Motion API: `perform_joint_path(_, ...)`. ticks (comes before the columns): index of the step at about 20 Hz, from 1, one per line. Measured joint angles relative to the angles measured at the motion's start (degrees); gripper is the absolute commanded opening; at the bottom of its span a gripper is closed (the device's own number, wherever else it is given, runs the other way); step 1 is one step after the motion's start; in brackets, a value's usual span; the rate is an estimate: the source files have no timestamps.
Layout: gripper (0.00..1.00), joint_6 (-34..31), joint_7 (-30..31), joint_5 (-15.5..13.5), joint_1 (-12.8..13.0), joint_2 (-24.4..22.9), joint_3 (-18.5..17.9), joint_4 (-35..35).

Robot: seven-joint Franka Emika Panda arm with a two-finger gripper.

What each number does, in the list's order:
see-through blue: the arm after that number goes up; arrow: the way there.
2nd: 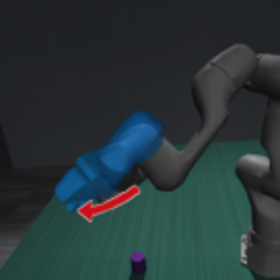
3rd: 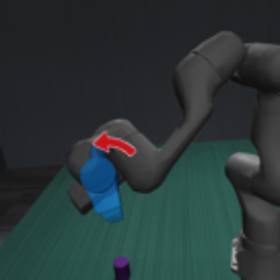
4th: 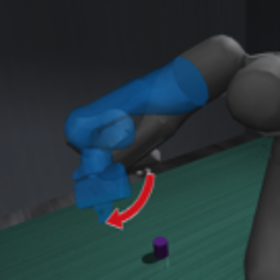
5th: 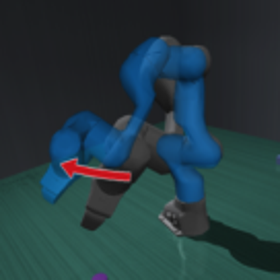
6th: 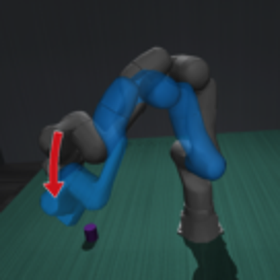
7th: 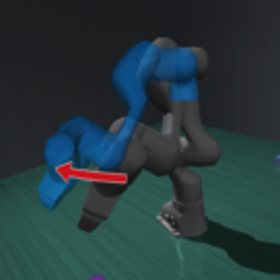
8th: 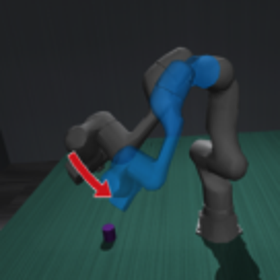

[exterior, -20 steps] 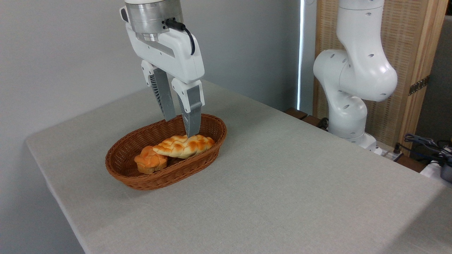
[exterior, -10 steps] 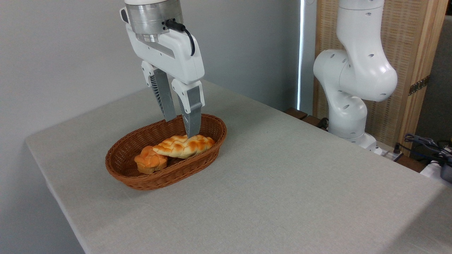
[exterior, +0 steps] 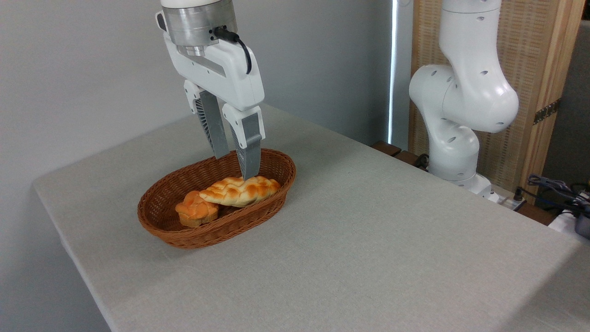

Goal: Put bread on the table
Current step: 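Lower the open gripper onto the braided croissant bread in the basket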

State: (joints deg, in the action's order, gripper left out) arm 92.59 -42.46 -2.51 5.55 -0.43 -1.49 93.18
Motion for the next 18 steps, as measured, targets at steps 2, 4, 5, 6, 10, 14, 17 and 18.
perform_joint_path(2,1.00,0.03,0.00,0.00,0.01,0.07,0.23,0.03)
perform_joint_path(4,1.00,0.16,0.00,0.00,0.07,0.11,0.44,0.35)
perform_joint_path(5,1.00,0.48,0.00,0.00,0.21,0.10,0.50,0.73)
perform_joint_path(6,1.00,1.00,0.00,0.00,0.36,0.10,0.53,1.17)
perform_joint_path(10,1.00,2.96,0.00,-0.01,0.96,-0.32,0.62,3.35)
perform_joint_path(14,1.00,5.67,0.00,-0.52,1.08,-1.96,0.64,5.99)
perform_joint_path(17,1.00,9.23,0.00,-1.50,1.58,-4.38,0.68,10.21)
perform_joint_path(18,1.00,10.32,0.00,-1.94,2.16,-5.12,0.70,11.76)
